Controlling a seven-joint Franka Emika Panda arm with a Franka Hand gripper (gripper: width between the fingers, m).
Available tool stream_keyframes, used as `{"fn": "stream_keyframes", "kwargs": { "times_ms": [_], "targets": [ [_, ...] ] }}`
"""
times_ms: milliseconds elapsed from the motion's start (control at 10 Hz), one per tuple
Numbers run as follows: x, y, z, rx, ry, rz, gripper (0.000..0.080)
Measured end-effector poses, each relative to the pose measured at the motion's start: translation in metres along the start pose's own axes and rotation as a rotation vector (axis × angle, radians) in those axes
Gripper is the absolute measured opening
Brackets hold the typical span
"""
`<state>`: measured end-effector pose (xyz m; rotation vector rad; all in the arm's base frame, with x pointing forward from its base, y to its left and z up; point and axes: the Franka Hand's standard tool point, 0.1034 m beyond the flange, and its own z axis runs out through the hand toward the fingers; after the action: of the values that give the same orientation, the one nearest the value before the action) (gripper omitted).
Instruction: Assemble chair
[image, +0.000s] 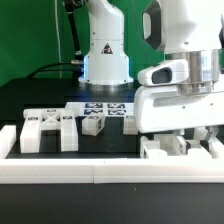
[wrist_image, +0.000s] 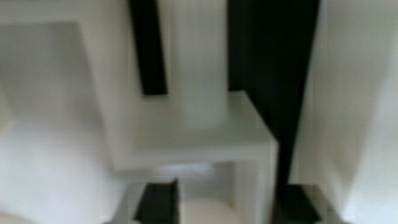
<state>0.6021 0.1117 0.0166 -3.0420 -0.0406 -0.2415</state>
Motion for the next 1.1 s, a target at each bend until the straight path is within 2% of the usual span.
{"fn": "stream_keyframes", "kwargs": {
  "times_ms": [100,200,300,400,700,900,1100],
  "targets": [
    [0.0,0.005,-0.001,-0.006,-0.004,0.005,0.0281],
    [0.001,0.011,-0.002,-0.013,-0.005,0.01,0.0471],
    [0.003,0.013,-0.005,-0.014,-0.001,0.01,0.0587],
    [0.005,0.014,-0.012,-0.014,0.001,0.0,0.0637],
    [0.005,0.025,-0.041,-0.014,-0.004,-0.001,0.0646],
    [-0.006,0.035,-0.054,-0.021,-0.011,0.012,0.0649],
    [-0.029,0.056,-0.07,-0.039,-0.02,0.028,0.0649]
  ]
}}
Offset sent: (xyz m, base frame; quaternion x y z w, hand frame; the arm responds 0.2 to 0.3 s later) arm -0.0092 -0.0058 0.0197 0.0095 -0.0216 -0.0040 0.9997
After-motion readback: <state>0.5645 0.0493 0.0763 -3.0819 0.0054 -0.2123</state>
